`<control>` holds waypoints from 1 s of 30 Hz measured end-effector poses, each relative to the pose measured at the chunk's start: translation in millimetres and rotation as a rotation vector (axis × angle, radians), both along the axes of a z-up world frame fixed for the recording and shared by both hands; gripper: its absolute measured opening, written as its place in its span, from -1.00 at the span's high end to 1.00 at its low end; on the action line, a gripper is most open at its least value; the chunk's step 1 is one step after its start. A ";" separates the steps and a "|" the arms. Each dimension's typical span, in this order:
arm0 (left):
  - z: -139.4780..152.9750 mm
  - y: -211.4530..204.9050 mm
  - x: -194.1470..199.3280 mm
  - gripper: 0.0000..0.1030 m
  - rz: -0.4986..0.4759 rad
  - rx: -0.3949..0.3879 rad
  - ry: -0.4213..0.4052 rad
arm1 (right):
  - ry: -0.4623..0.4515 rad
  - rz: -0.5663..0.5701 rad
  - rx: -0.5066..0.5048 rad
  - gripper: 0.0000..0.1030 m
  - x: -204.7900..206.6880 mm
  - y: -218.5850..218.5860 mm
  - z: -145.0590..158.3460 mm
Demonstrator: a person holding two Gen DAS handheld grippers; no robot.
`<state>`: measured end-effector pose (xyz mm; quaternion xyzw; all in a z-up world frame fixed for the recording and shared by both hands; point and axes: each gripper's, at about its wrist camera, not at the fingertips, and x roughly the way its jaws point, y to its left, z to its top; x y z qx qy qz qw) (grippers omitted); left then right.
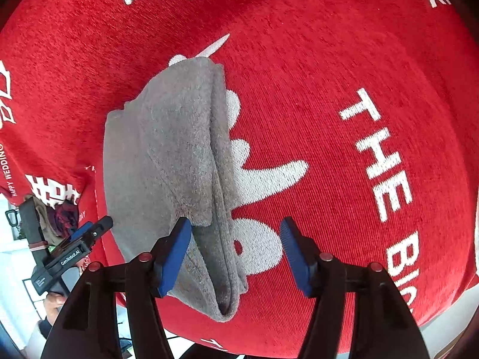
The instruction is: Fold small clothes
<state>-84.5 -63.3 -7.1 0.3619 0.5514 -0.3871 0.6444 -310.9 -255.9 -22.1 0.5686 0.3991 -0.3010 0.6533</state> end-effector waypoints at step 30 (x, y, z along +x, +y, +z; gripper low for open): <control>-4.2 -26.3 2.1 -1.00 0.067 -0.007 0.010 | -0.148 0.040 0.017 0.69 48.0 -64.5 -7.5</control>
